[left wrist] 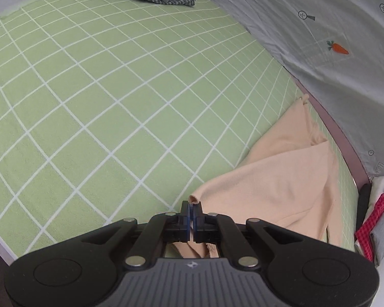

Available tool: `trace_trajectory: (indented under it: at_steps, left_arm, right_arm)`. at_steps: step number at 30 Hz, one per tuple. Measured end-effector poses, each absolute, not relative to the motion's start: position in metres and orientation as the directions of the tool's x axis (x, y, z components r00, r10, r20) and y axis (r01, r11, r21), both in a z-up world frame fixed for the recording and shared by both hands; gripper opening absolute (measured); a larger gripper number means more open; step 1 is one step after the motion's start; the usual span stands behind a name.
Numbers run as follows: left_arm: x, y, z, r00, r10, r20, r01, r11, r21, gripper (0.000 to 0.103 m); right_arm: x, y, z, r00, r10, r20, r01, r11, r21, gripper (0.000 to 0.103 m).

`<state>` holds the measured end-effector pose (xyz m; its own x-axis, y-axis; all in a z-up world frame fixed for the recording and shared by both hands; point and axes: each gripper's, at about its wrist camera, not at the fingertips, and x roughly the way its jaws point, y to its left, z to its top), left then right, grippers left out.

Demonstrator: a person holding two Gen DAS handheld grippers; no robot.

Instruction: Fold clothes

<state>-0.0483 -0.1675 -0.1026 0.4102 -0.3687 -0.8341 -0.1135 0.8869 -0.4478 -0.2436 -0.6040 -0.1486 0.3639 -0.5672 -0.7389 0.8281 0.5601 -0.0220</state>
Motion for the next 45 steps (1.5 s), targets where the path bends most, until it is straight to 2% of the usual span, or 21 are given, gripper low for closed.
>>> trace_trajectory:
  at_steps: [6,10,14,17,19,21,26,30,37,45]
  left_arm:
    - [-0.045,-0.166,-0.093,0.424,-0.346,-0.837,-0.079,0.906,-0.415,0.002]
    - [-0.041,-0.171,-0.111,0.341,-0.319,-0.884,-0.081,0.927,-0.366,0.002]
    - [-0.043,-0.172,-0.109,0.338,-0.279,-0.899,-0.064,0.946,-0.318,0.004]
    - [-0.038,-0.171,-0.098,0.372,-0.268,-0.889,-0.046,0.951,-0.306,0.016]
    - [-0.033,-0.174,-0.087,0.41,-0.238,-0.88,-0.024,0.962,-0.271,0.028]
    - [-0.028,-0.182,-0.081,0.435,-0.222,-0.873,0.012,0.97,-0.241,0.033]
    - [-0.011,-0.212,-0.076,0.452,-0.233,-0.861,0.104,0.972,-0.209,0.039]
    - [0.003,-0.236,-0.085,0.423,-0.243,-0.873,0.15,0.969,-0.197,0.051]
    - [0.029,-0.26,-0.101,0.392,-0.216,-0.894,0.163,0.973,-0.163,0.061]
    - [0.03,-0.268,-0.112,0.362,-0.192,-0.912,0.171,0.976,-0.138,0.069]
  right_arm:
    - [-0.242,-0.602,-0.149,0.35,-0.578,-0.737,0.842,0.538,-0.022,0.103]
    - [-0.243,-0.601,-0.15,0.353,-0.587,-0.729,0.844,0.536,-0.022,0.103]
    - [-0.241,-0.601,-0.148,0.345,-0.586,-0.733,0.848,0.53,-0.024,0.103]
    - [-0.234,-0.603,-0.143,0.329,-0.585,-0.742,0.838,0.543,-0.056,0.103]
    - [-0.228,-0.604,-0.139,0.317,-0.585,-0.746,0.829,0.553,-0.082,0.103]
    - [-0.223,-0.606,-0.132,0.33,-0.595,-0.733,0.83,0.553,-0.075,0.103]
    - [-0.205,-0.613,-0.112,0.395,-0.597,-0.698,0.831,0.556,-0.006,0.103]
    - [-0.189,-0.619,-0.105,0.42,-0.603,-0.678,0.816,0.579,-0.01,0.103]
    - [-0.196,-0.648,-0.129,0.369,-0.564,-0.739,0.852,0.522,0.027,0.103]
    - [-0.213,-0.649,-0.141,0.356,-0.534,-0.767,0.853,0.521,0.034,0.103]
